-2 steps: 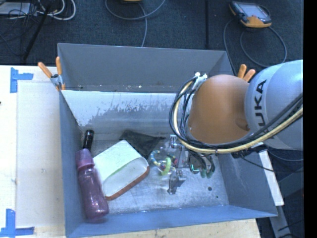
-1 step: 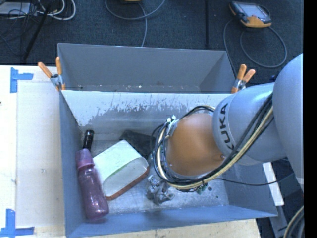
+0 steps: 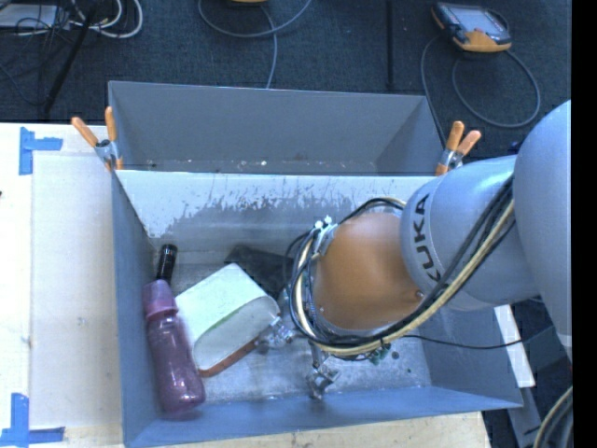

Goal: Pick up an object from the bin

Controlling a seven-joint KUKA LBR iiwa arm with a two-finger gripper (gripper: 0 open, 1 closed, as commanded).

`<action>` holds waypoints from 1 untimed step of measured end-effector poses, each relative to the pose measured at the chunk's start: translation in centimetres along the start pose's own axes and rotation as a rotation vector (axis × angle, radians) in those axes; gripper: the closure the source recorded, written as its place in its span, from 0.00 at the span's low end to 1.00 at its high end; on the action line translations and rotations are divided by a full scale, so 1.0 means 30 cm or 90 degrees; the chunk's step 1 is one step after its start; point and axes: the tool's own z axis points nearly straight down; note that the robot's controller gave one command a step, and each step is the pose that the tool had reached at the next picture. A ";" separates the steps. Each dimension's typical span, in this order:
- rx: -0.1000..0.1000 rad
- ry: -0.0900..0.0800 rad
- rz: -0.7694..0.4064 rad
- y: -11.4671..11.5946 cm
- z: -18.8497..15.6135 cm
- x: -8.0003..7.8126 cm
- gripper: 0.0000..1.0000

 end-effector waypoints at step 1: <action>0.000 0.000 0.000 0.000 0.000 0.000 0.00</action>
Offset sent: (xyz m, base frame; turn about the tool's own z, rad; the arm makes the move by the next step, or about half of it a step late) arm 0.0134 -0.0016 0.1617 -0.4566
